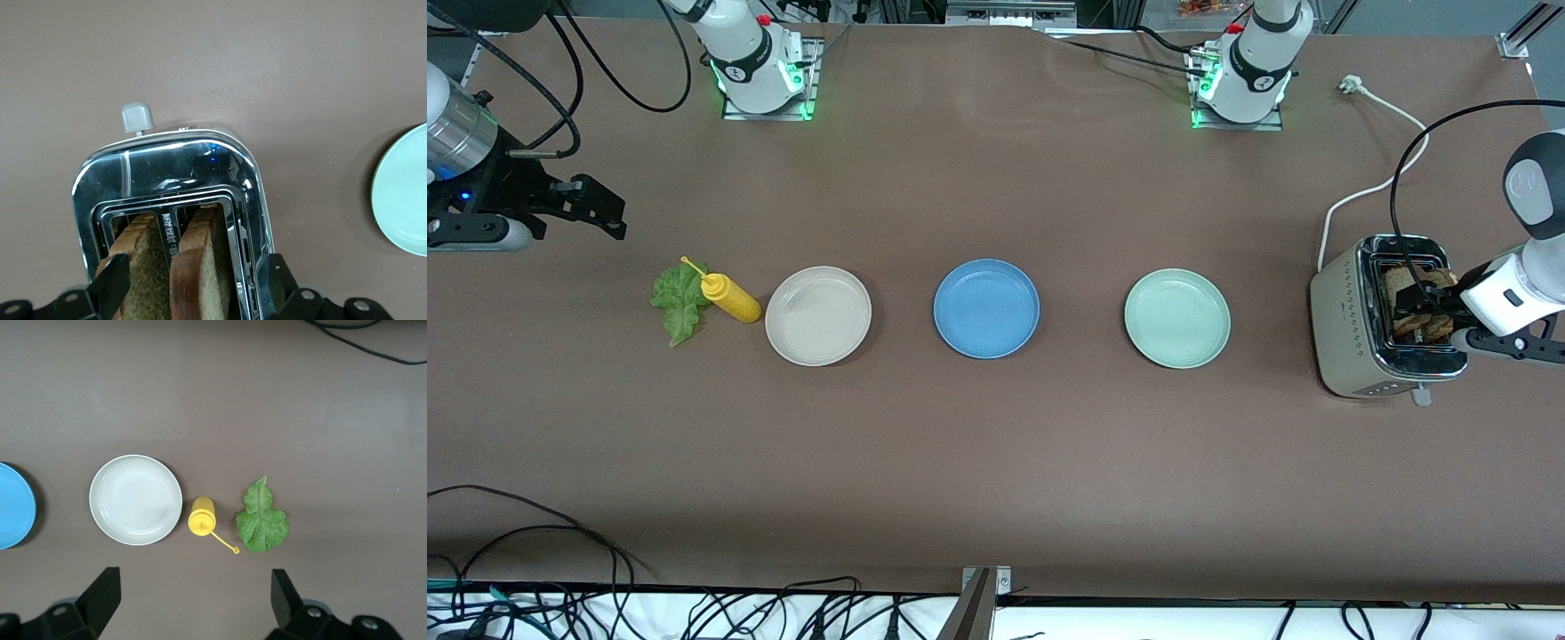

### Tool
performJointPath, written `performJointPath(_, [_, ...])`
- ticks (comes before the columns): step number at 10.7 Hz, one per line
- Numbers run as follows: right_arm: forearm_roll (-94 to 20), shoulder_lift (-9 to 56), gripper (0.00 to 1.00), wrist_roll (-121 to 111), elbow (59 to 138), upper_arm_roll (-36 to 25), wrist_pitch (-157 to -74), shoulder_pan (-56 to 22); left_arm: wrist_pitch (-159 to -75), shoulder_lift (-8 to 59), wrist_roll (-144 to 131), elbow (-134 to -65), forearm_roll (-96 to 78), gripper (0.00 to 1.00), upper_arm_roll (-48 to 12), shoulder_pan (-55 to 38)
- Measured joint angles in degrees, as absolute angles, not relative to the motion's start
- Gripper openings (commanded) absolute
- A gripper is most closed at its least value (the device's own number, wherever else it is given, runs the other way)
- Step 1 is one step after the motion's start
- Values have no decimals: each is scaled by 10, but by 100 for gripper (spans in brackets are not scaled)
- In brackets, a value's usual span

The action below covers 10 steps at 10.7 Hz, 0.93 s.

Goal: Make sandwich in blue plate with both arms
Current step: 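Lower the left gripper onto a bread slice in the toaster, then close the left gripper on the bread slice and lift it out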

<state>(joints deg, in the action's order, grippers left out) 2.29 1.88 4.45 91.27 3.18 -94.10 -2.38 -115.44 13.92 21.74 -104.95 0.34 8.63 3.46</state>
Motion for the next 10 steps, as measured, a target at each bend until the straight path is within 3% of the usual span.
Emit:
performJointPath(6, [23,25,100,44,913,30,-941,-22,-1155,149,219,-1065,8,19,88,35])
performJointPath(8, [23,25,100,44,913,30,-941,-22,-1155,149,219,-1065,13,4,88,37])
performJointPath(10, [23,25,100,44,913,30,-941,-22,-1155,149,220,-1065,14,0,88,41])
